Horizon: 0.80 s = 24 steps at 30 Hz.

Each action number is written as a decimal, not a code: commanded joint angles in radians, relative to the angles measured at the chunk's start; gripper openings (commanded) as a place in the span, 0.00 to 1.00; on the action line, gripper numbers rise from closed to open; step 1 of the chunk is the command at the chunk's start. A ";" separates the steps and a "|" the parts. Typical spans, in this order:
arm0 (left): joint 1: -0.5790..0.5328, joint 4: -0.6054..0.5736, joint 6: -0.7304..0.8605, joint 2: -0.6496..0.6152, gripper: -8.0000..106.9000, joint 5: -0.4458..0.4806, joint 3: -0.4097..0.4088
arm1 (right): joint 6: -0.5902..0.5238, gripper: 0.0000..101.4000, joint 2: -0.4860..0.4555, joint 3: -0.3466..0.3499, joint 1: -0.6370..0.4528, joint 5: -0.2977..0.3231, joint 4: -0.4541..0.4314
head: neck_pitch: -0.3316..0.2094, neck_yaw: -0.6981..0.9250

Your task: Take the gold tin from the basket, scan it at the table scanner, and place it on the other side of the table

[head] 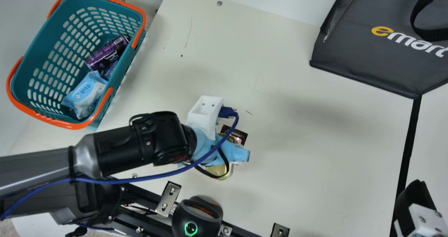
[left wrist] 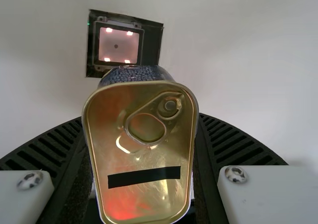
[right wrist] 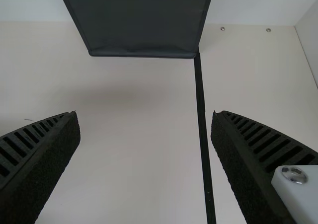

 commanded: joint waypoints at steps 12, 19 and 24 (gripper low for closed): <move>-0.022 0.013 -0.102 0.200 0.00 -0.069 -0.160 | 0.000 0.94 0.000 0.000 0.000 0.000 0.000 | -0.027 0.004; -0.035 0.055 -0.169 0.321 0.00 -0.057 -0.281 | 0.000 0.94 0.000 0.000 0.000 0.000 0.000 | -0.027 0.004; -0.042 0.084 -0.212 0.393 0.00 -0.035 -0.355 | 0.000 0.94 0.000 0.000 0.000 0.000 0.000 | -0.027 0.004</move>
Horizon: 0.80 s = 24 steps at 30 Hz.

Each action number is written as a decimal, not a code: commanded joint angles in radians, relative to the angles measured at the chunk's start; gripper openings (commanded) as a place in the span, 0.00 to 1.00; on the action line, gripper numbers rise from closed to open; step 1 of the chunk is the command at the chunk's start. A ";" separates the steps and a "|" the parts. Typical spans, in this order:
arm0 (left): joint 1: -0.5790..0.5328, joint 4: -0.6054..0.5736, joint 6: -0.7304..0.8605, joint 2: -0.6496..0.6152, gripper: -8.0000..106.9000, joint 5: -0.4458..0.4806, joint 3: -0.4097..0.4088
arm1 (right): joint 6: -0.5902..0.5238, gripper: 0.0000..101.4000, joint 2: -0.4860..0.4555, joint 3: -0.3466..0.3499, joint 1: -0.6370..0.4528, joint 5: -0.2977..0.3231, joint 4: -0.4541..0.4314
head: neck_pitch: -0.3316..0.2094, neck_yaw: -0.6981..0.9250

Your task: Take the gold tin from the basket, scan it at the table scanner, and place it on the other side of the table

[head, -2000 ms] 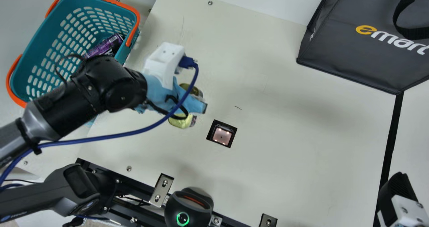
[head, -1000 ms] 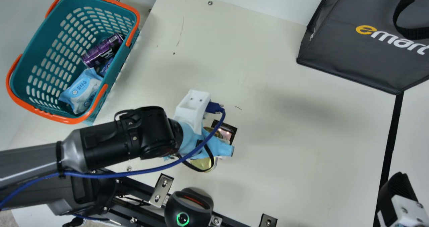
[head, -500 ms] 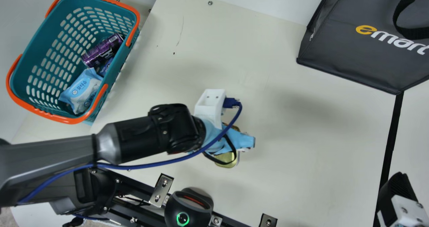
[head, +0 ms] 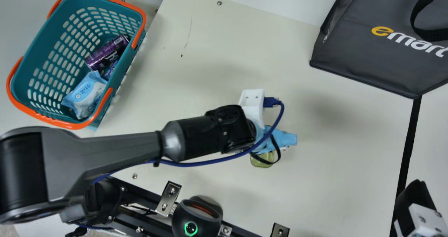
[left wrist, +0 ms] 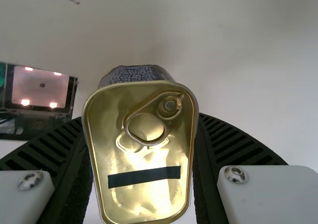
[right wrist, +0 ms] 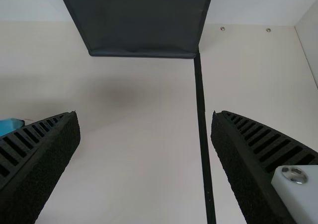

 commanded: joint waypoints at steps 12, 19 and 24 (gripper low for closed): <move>-0.006 0.027 -0.073 0.120 0.19 0.057 -0.133 | 0.000 0.94 0.000 0.000 0.000 0.000 0.000 | -0.027 0.004; -0.004 0.038 -0.091 0.147 0.39 0.066 -0.149 | 0.000 0.94 0.000 0.000 0.000 0.000 0.000 | -0.027 0.004; -0.002 0.042 -0.091 0.149 0.54 0.065 -0.146 | 0.000 0.94 0.000 0.000 0.000 0.000 0.000 | -0.027 0.004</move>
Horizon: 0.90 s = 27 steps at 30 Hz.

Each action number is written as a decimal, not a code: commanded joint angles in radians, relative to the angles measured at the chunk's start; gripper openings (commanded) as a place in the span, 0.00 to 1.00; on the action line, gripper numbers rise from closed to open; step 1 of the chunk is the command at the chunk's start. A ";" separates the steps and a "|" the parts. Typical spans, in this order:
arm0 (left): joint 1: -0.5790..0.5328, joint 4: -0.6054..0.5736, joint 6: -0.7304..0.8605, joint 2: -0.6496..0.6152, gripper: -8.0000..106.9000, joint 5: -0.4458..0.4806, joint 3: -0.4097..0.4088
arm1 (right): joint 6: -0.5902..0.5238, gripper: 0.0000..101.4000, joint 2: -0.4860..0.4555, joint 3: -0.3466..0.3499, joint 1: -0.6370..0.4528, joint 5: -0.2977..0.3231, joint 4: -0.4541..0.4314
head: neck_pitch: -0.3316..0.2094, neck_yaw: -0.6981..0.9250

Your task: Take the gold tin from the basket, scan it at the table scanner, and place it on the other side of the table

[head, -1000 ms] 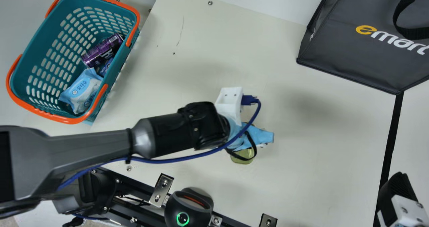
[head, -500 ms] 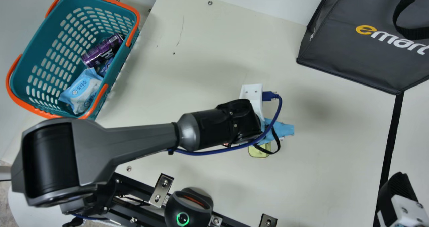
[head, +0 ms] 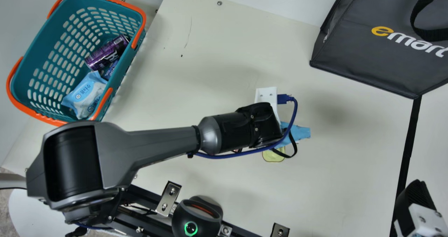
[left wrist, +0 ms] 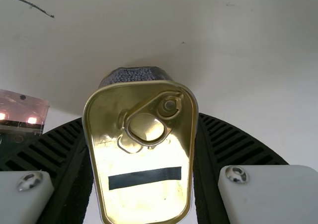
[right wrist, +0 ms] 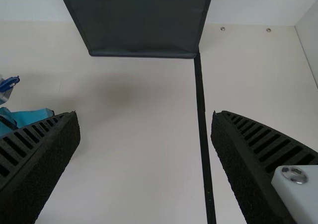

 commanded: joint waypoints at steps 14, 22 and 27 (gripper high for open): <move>0.041 -0.087 0.108 -0.101 0.85 -0.172 0.127 | 0.000 0.94 0.000 0.000 0.000 0.000 0.000 | -0.029 0.002; 0.104 -0.291 0.416 -0.238 0.85 -0.285 0.266 | 0.000 0.94 0.000 0.000 0.000 0.000 0.000 | -0.029 0.002; 0.164 -0.444 0.665 -0.338 0.85 -0.301 0.346 | 0.000 0.94 0.000 0.000 0.000 0.000 0.000 | -0.029 0.002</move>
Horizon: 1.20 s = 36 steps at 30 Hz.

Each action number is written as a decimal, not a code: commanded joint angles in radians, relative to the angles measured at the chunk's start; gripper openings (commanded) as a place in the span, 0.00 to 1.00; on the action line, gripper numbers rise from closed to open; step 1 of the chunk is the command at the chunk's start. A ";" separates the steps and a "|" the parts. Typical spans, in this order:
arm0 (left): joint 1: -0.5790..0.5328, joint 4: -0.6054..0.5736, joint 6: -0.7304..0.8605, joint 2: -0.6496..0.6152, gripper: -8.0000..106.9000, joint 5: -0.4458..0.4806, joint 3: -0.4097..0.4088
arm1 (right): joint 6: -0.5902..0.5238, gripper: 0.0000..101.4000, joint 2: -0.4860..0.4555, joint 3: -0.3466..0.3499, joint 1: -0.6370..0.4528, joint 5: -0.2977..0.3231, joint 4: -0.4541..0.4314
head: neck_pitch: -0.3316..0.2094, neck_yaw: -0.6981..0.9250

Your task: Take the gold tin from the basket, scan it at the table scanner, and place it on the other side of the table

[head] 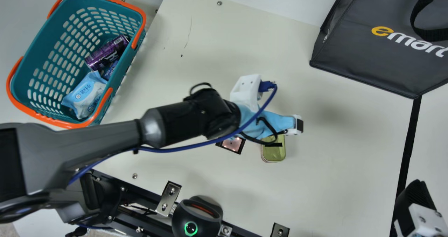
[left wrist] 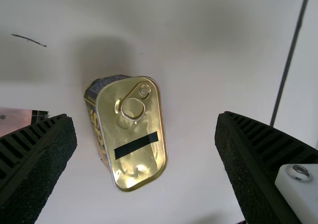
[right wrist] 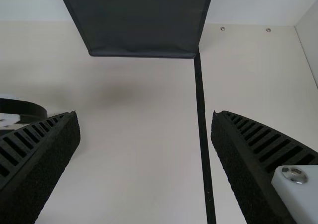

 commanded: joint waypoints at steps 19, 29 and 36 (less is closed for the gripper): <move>0.357 -0.205 0.722 -0.441 0.85 0.164 0.236 | 0.000 0.94 0.000 0.000 0.000 0.000 0.000 | -0.027 0.002; 0.507 -0.054 0.722 -0.632 0.85 0.266 0.248 | 0.000 0.94 0.000 0.000 0.000 0.000 0.000 | -0.027 0.002; 0.581 0.083 0.679 -0.738 0.85 0.351 0.197 | 0.000 0.94 0.000 0.000 0.000 0.000 0.000 | -0.027 0.002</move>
